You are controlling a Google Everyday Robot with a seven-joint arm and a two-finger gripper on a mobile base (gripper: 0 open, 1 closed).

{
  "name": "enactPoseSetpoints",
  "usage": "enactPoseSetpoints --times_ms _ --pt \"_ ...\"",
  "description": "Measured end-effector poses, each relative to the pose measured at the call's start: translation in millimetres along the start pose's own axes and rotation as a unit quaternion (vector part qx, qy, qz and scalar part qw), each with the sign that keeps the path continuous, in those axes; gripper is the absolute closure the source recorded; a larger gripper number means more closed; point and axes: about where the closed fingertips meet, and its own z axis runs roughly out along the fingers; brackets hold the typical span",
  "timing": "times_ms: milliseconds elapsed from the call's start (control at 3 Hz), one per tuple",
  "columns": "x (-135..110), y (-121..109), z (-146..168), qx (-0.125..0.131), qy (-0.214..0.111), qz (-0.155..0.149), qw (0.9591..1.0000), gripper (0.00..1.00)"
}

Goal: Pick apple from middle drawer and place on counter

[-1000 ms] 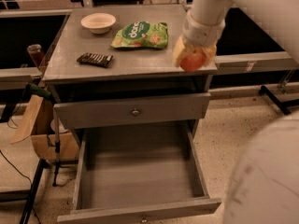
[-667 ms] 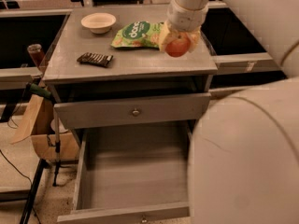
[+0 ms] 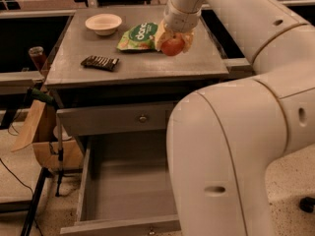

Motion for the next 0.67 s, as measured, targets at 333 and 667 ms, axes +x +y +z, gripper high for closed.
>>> enactPoseSetpoints --times_ms 333,667 --pt "-7 -4 28 -0.017 0.005 0.012 0.9998 0.36" --pt "-8 -11 49 -0.022 0.017 0.019 0.9994 0.14"
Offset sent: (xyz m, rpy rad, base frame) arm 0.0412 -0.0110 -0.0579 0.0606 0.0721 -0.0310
